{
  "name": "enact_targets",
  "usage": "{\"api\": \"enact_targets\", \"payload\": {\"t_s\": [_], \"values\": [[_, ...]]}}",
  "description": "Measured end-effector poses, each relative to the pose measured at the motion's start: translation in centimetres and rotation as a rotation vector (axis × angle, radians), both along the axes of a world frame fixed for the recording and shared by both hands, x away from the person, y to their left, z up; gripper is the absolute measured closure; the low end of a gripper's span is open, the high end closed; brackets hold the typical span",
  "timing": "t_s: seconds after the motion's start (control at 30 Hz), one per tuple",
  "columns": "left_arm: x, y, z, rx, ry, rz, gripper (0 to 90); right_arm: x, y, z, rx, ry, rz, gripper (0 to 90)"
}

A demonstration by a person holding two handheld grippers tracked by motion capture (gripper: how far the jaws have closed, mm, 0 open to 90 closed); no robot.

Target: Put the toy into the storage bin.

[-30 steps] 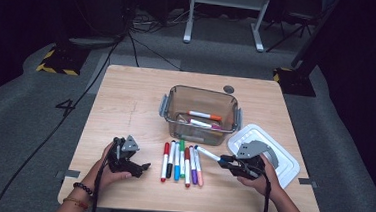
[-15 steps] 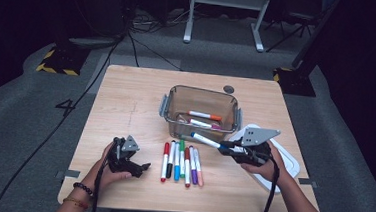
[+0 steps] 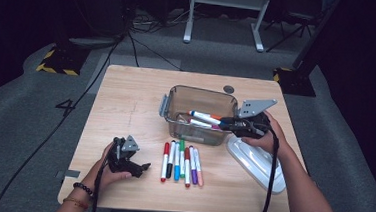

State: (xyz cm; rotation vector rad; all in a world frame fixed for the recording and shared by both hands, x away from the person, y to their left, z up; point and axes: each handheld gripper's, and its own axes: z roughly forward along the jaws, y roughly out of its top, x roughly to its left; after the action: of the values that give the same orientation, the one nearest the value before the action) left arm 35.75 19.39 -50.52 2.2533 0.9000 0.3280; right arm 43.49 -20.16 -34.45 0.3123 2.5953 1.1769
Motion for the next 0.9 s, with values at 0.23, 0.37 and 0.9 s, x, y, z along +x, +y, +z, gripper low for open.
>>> {"api": "enact_targets", "payload": {"t_s": [0.23, 0.37, 0.9], "values": [[0.0, 0.0, 0.0, 0.000, 0.000, 0.000, 5.9, 2.9, 1.0, -0.7, -0.076, 0.038, 0.006, 74.2], [0.0, 0.0, 0.0, 0.000, 0.001, 0.000, 5.9, 4.4, 1.9, -1.6, -0.116, 0.069, 0.016, 74.2], [0.0, 0.0, 0.0, 0.000, 0.000, 0.000, 5.9, 7.2, 4.5, -4.2, -0.274, 0.153, 0.025, 74.1]]}}
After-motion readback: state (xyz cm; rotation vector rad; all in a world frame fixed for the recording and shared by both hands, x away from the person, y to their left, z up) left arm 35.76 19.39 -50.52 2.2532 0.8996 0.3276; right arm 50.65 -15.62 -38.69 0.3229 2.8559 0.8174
